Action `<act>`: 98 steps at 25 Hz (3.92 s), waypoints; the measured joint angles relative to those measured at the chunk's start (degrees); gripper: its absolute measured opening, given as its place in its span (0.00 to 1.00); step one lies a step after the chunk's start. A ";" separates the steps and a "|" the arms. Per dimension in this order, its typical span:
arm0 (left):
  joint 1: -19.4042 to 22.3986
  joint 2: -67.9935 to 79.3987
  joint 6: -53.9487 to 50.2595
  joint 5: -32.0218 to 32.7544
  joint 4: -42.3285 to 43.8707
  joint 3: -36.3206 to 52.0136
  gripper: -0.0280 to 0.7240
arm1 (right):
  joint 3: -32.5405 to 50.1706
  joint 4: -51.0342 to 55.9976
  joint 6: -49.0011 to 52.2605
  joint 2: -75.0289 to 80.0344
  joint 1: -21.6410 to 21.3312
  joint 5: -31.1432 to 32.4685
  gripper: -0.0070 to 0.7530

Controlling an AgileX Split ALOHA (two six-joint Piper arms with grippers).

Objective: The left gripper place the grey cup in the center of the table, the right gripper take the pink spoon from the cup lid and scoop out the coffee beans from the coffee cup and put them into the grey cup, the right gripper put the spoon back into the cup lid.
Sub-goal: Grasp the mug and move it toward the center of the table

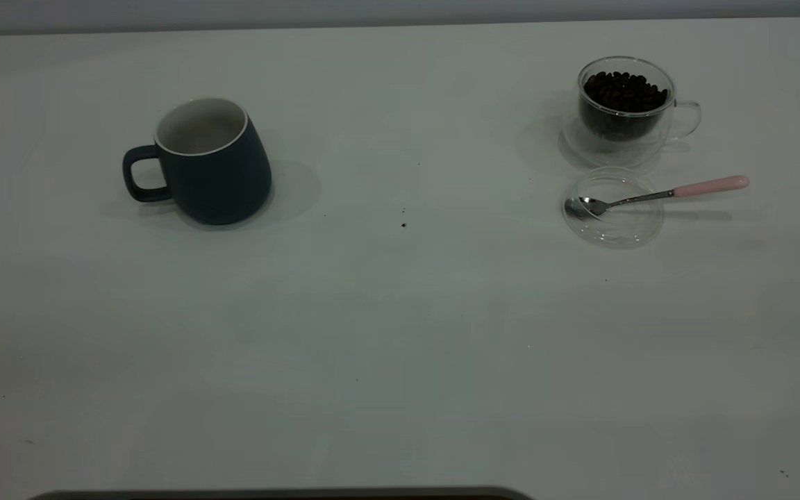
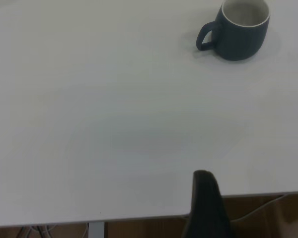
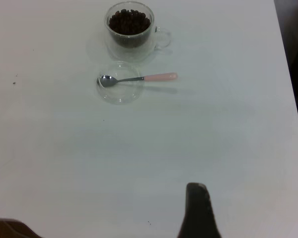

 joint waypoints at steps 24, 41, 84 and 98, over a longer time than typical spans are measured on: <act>0.00 0.00 0.06 0.00 0.00 0.00 0.79 | 0.00 0.00 0.00 0.00 0.00 0.00 0.78; 0.00 0.00 -0.15 0.00 0.17 0.00 0.79 | 0.00 0.00 0.00 0.00 0.00 0.02 0.78; 0.00 112.76 32.02 -34.29 -1.58 -44.79 0.79 | 0.00 0.00 0.00 0.00 0.00 0.07 0.78; 0.00 128.96 84.46 -28.95 -4.71 -56.02 0.79 | 0.00 0.00 0.00 0.00 0.00 0.07 0.78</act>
